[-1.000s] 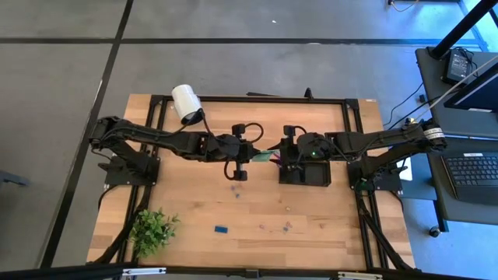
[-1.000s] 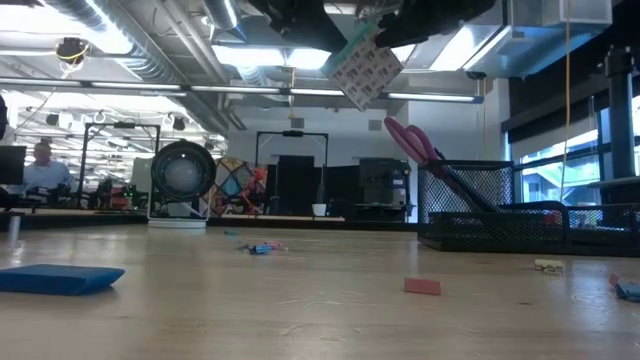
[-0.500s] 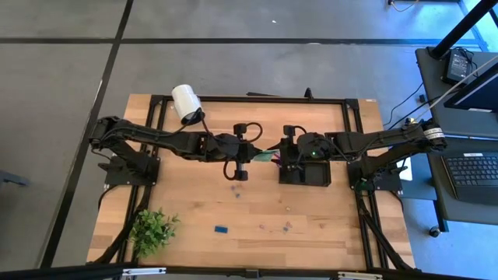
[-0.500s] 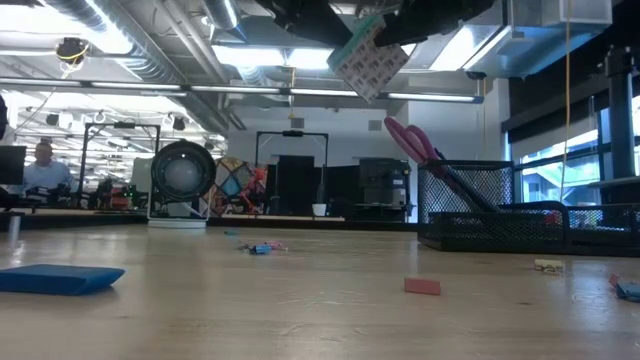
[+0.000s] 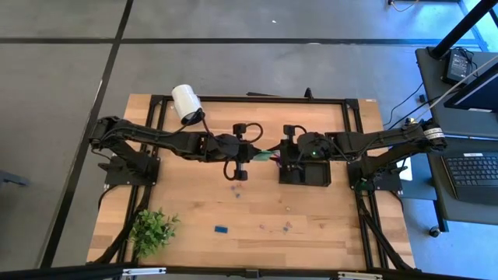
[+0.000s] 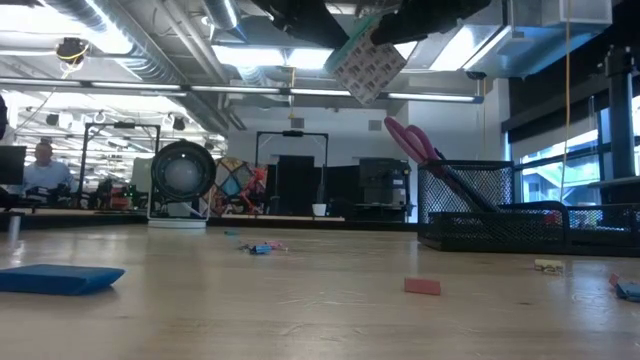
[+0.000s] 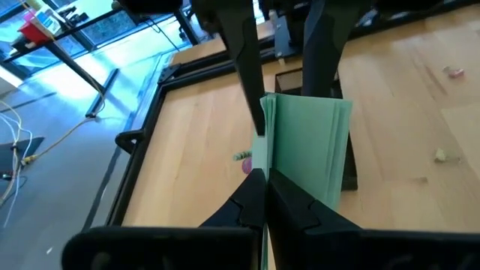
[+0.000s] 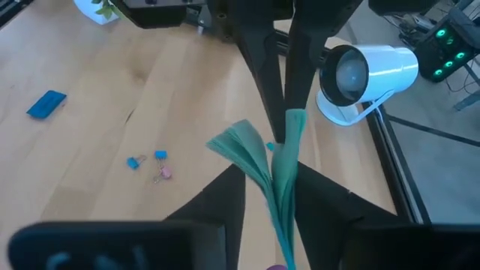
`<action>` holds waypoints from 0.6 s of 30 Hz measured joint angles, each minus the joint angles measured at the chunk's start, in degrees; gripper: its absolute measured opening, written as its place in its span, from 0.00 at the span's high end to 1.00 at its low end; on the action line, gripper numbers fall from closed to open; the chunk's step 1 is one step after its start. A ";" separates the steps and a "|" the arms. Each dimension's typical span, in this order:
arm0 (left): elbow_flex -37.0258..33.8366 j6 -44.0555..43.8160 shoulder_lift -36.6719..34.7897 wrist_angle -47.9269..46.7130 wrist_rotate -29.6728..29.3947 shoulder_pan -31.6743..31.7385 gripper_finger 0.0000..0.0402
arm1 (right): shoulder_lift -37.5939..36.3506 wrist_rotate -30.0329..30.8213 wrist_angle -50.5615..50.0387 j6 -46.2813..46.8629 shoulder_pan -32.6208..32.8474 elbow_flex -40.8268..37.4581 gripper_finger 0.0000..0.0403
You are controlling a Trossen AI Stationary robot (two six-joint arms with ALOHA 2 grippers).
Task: Pick and place office supplies into organizer
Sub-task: Put the light blue sticky notes into the black desk organizer
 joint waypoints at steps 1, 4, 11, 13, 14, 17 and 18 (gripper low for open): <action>0.00 0.39 0.00 -0.46 -0.76 0.00 0.99 | 0.00 0.02 0.02 0.35 0.00 0.00 0.75; 0.00 1.96 0.00 -2.70 -4.71 -0.40 0.99 | 0.00 0.09 0.00 3.21 0.00 0.00 0.75; 0.00 8.81 0.00 -1.91 -11.77 -2.08 0.99 | 0.00 -0.13 1.05 5.94 0.04 0.00 0.74; 0.00 9.68 0.00 -1.41 -12.03 -2.45 0.99 | 0.00 -0.13 1.82 5.86 0.04 0.00 0.74; -0.02 9.70 0.00 -1.25 -12.17 -2.60 0.99 | 0.00 -0.15 2.28 5.84 0.04 0.00 0.74; -0.02 9.70 0.00 -1.50 -12.33 -2.59 0.99 | 0.00 -0.13 3.45 5.80 0.04 0.00 0.74; -0.02 9.69 0.00 -1.88 -12.82 -2.60 0.99 | 0.00 -0.11 3.73 5.79 0.02 0.00 0.74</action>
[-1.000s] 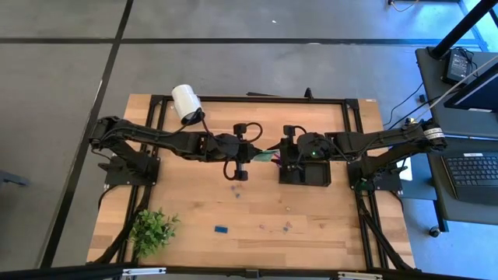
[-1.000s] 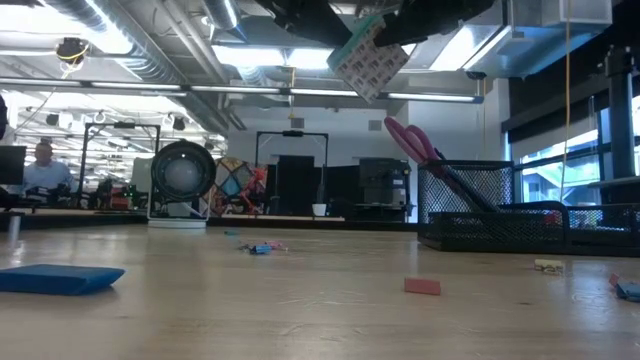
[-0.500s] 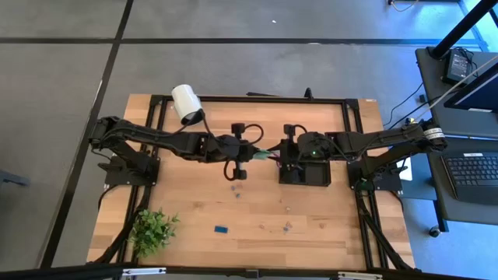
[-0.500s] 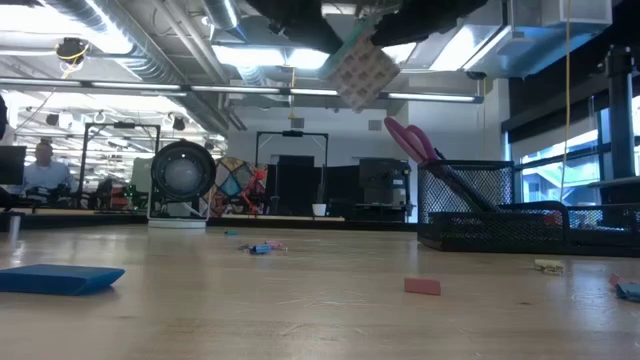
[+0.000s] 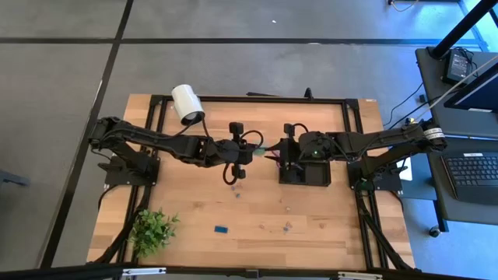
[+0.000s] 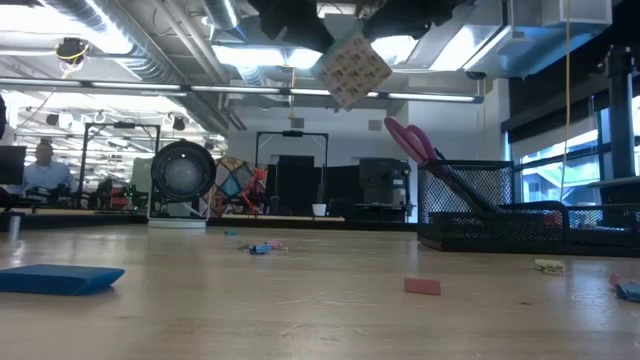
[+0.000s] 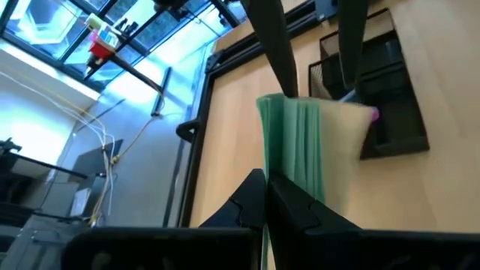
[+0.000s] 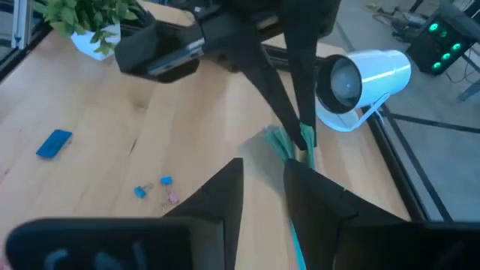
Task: Pick and place office supplies into organizer
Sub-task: Put the light blue sticky notes into the black desk organizer
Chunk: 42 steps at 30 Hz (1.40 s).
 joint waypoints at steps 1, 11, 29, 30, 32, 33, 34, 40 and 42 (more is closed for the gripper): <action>0.00 -0.01 0.00 -0.38 -0.51 -0.04 0.99 | 0.00 0.03 0.30 0.00 -0.02 0.00 0.74; 0.00 -0.45 0.00 -1.67 -1.47 -0.04 0.99 | 0.00 2.58 1.09 0.73 -0.02 0.00 0.74; 0.00 -0.47 0.00 -1.12 1.35 -0.04 0.99 | 1.02 2.58 4.42 -6.16 0.04 0.02 0.43; 0.00 -0.45 0.00 -0.99 1.32 -0.04 0.99 | 1.34 2.56 4.72 -6.16 -0.02 0.04 0.43; 0.00 -0.43 0.00 -0.82 1.30 -0.04 0.99 | 2.21 2.59 4.57 -6.02 -0.04 0.04 0.43; 0.00 -0.17 0.00 -0.61 1.31 -0.04 0.99 | 2.63 2.58 4.74 -6.00 -0.06 0.04 0.43; 0.00 0.13 0.00 -0.59 1.30 -0.04 0.99 | 3.03 2.58 4.79 -6.01 -0.07 0.04 0.43; 0.00 0.40 0.00 -0.48 1.41 -0.04 0.99 | 4.04 2.60 5.34 -6.10 -0.07 0.04 0.54; 0.00 0.41 0.00 -0.48 1.44 -0.04 0.99 | 4.02 2.60 5.51 -6.10 -0.07 0.04 0.59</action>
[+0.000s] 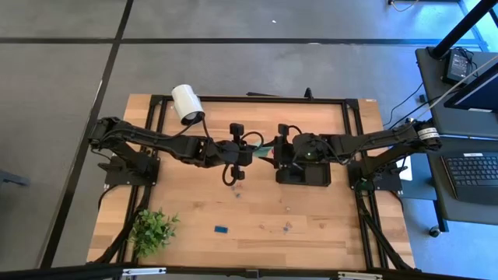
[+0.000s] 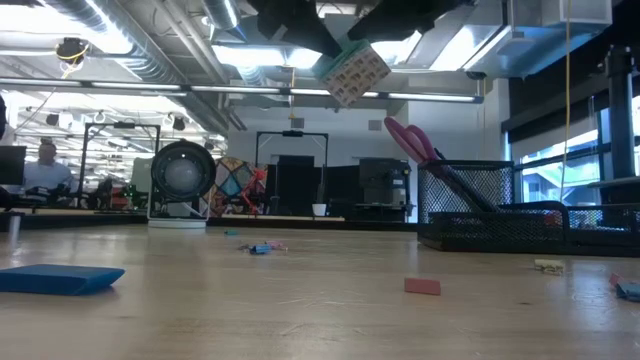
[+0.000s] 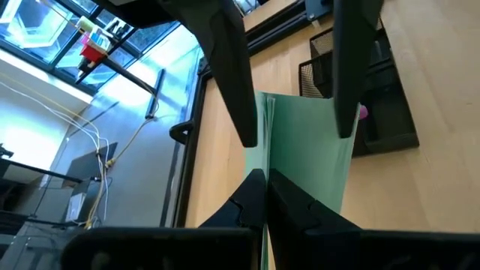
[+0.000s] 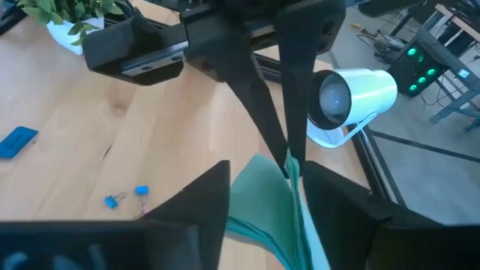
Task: Pick and place office supplies into organizer
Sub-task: Put the light blue sticky notes into the black desk organizer
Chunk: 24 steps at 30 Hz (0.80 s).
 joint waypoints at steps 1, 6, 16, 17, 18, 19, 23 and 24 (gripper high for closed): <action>0.00 0.04 0.00 0.01 0.03 0.00 0.99 | 0.00 0.00 0.09 -0.01 0.00 0.00 0.61; 0.00 0.13 0.00 0.00 0.17 0.00 0.99 | 0.00 0.07 0.21 -0.02 0.00 -0.02 0.73; 0.00 0.31 0.00 0.28 1.72 -0.01 0.99 | -0.02 3.68 0.18 -0.08 0.00 0.00 0.96; 0.00 0.48 0.00 0.26 1.69 0.00 0.99 | -0.02 3.80 0.18 -0.09 0.00 0.00 0.98; 0.00 0.52 0.00 0.26 1.67 0.00 0.99 | -0.02 3.80 0.18 -0.08 0.00 -0.01 0.98; 0.00 0.56 0.00 0.26 1.67 0.00 0.99 | -0.02 3.80 0.18 -0.08 0.00 0.00 0.98; 0.00 0.62 0.00 0.26 1.64 -0.02 0.99 | -0.02 3.83 0.18 -0.07 0.02 -0.02 0.97; 0.00 0.62 0.00 0.26 1.66 0.00 0.99 | -0.02 3.87 0.18 -0.07 0.02 -0.02 0.98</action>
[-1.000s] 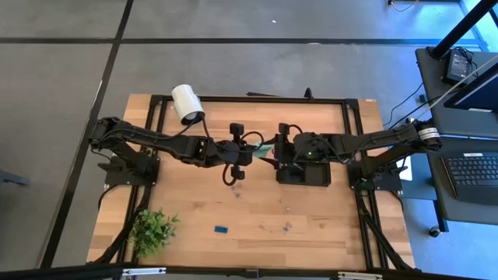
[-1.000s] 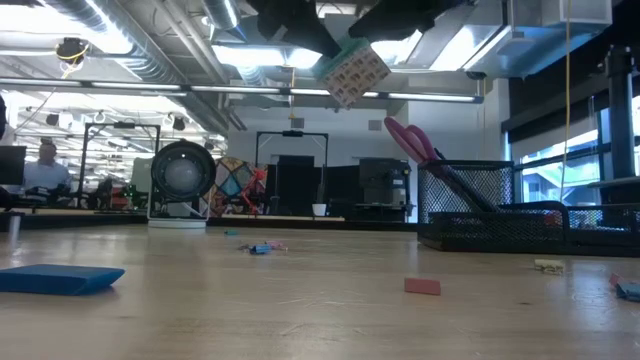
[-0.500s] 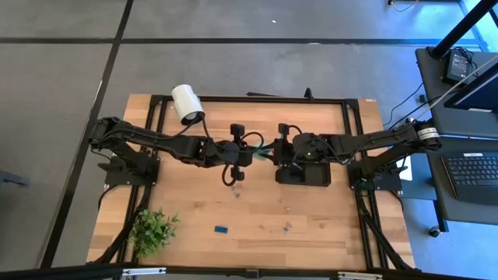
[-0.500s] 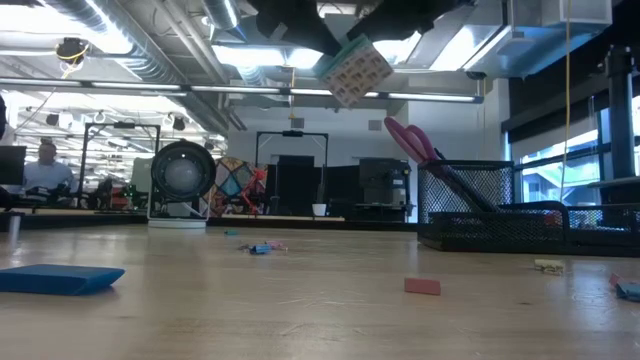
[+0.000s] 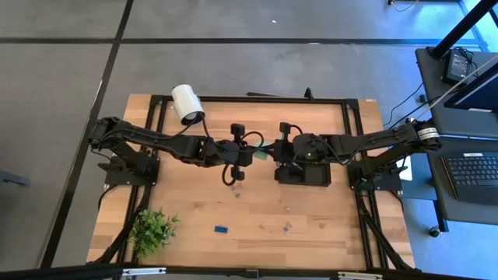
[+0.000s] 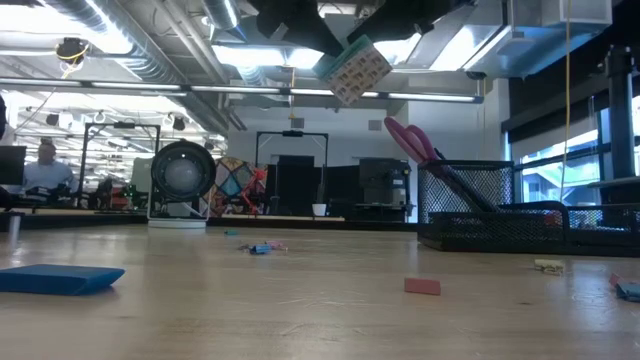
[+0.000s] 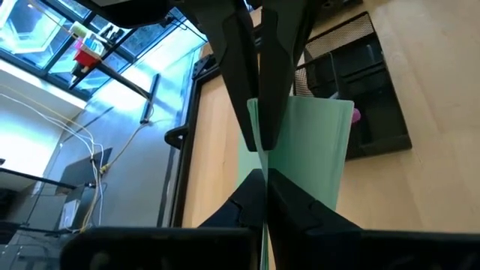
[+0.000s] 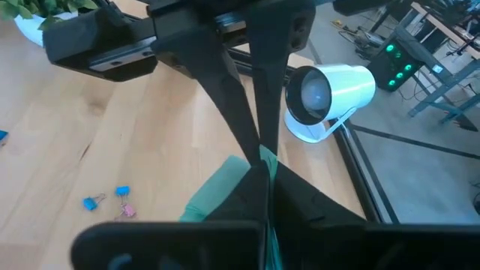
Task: Pick and place office supplies into organizer
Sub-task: Put the light blue sticky notes into the black desk organizer
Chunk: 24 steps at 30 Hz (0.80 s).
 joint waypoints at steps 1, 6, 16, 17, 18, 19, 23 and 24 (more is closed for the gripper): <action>0.00 0.02 0.00 -0.02 0.28 -0.02 0.98 | -0.02 0.00 -0.02 -0.01 0.00 0.00 0.98; 0.00 -1.36 -0.01 -0.18 3.86 0.00 0.87 | -0.45 -0.05 -1.18 0.00 0.02 0.00 0.99; 0.02 -8.72 -6.98 -3.26 6.40 -0.04 0.70 | -9.01 4.91 -9.14 1.01 -0.04 -0.09 0.99; 0.03 -9.54 -8.01 -3.67 6.85 -0.04 0.69 | -10.47 4.87 -10.84 1.74 -0.04 -0.09 0.99; -0.03 -10.07 -8.98 -4.48 7.45 0.09 0.69 | -11.99 4.87 -12.70 2.13 -0.04 -0.09 0.99; -0.25 -10.60 -9.93 -4.22 8.24 0.22 0.69 | -13.47 4.83 -14.12 2.63 0.19 -0.08 1.00; -1.77 -11.72 -13.29 -4.11 11.60 0.87 0.71 | -19.37 4.77 -21.83 3.06 1.81 -0.09 1.00; -2.08 -12.04 -13.92 -4.19 12.20 0.95 0.71 | -20.99 4.78 -23.57 3.12 2.38 -0.09 1.00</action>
